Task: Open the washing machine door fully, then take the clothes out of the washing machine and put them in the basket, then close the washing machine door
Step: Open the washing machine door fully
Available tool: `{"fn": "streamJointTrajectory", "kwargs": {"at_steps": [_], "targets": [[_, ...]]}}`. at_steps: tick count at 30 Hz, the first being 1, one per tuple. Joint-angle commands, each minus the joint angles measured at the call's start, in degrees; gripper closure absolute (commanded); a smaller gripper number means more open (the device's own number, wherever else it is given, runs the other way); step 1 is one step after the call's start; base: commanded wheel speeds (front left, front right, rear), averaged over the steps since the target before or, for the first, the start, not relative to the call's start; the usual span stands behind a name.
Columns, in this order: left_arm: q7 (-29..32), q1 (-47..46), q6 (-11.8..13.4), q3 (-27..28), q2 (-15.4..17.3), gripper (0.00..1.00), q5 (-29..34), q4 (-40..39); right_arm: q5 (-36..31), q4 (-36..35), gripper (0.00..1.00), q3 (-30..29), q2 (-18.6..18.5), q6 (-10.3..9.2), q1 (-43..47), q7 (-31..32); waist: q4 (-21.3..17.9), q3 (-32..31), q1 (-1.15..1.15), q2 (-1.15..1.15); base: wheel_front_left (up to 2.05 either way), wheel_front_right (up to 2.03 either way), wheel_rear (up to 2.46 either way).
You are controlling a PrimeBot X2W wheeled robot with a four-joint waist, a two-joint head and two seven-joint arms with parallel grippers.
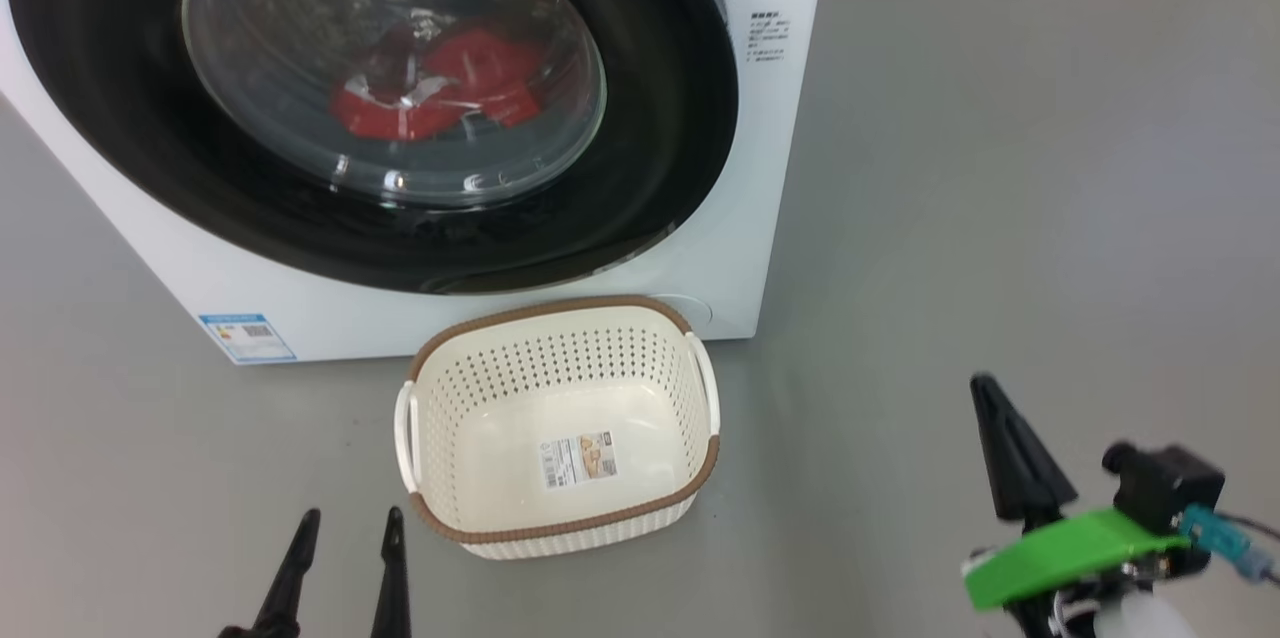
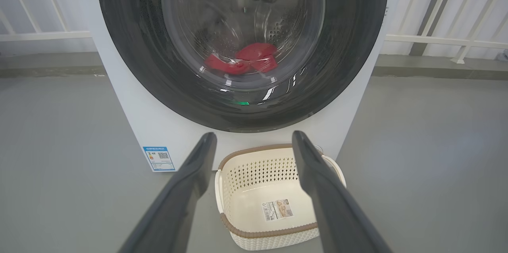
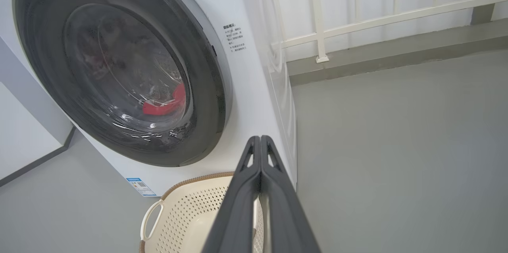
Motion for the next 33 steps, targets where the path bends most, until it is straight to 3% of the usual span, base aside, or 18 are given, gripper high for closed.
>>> {"fn": "streamJointTrajectory", "kwargs": {"at_steps": [1,11,17,25,29,33], "targets": [[-0.71,-3.06,-0.07,1.08,0.48,0.00,0.22,-1.27,2.26,-1.58,1.00,1.87,-0.27,-0.05,-4.55,-0.68,1.02,1.55,0.00,0.00,0.00,0.00,0.00],[-0.71,-6.77,-0.07,-2.63,0.48,0.00,-0.22,-1.06,14.09,0.09,1.00,3.32,-0.39,-0.05,-15.85,-0.68,4.37,6.75,0.00,0.00,0.00,0.00,0.00],[-0.71,-9.41,0.34,-4.91,0.48,0.00,-1.11,-0.79,22.80,0.67,1.00,4.97,-3.09,-0.05,-22.77,-0.68,6.84,9.99,0.00,0.00,0.00,0.00,0.00],[-0.71,-11.91,0.80,-6.75,0.48,0.00,-2.00,-0.61,42.38,-0.83,1.00,8.02,-7.69,-0.05,-31.41,0.42,9.09,13.34,0.00,0.00,0.00,0.00,0.00],[-0.71,-13.30,1.02,-7.56,0.48,0.00,-2.45,-0.65,54.26,-3.18,1.00,8.01,-9.87,-0.05,-35.45,5.21,9.97,15.11,0.00,0.00,0.00,0.00,0.00],[-0.71,-14.40,1.28,-8.31,0.48,0.00,-2.97,-0.62,61.27,-4.03,1.00,7.16,-12.17,-0.05,-38.70,10.06,10.67,16.73,0.00,0.00,0.00,0.00,0.00]]}}
